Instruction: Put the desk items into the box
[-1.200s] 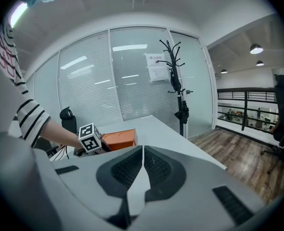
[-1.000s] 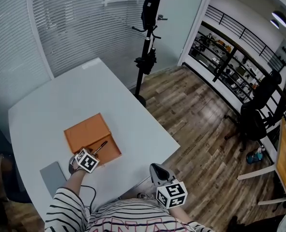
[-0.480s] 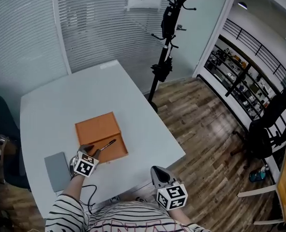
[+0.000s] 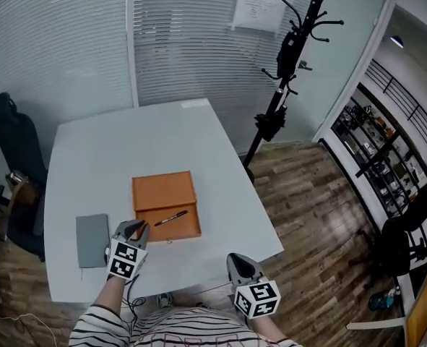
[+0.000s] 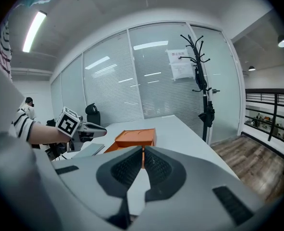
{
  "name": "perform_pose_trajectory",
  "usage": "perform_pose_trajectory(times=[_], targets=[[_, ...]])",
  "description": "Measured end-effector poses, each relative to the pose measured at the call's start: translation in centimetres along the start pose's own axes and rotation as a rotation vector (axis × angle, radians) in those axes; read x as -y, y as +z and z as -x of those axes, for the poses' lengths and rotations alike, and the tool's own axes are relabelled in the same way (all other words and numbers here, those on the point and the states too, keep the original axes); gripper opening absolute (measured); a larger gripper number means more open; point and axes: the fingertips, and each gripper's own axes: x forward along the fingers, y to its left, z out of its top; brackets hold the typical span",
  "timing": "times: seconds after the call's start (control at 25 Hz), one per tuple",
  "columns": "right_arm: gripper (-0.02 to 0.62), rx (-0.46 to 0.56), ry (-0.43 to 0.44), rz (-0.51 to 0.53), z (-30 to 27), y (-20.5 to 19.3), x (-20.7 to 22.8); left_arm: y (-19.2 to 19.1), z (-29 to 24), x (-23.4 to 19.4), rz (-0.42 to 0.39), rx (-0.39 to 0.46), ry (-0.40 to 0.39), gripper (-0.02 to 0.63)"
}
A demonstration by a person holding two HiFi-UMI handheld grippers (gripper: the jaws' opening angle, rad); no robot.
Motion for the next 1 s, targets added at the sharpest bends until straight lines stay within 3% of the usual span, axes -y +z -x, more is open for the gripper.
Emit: perform_pose_trajectory(times=[0.24,0.52,0.68,1.0], targets=[[0.028,-0.001,0.073,0.037,-0.4,0.5,-0.3,1.9,3.8,1.3,0.036,0.091,0.08,0.034],[0.028,-0.006,0.143,0.081,-0.5,0.9,-0.4,2.1,7.5,3.9,0.107,0.141,0.136,0.028],[0.028,-0.021,0.189,0.081,-0.6,0.5,-0.4,0.6,8.9,6.0,0.188,0.127,0.152,0.028],[0.026,-0.057,0.248,0.118,-0.1,-0.6,-0.2,-2.6,10.6,9.5,0.276,0.072,0.212,0.028]])
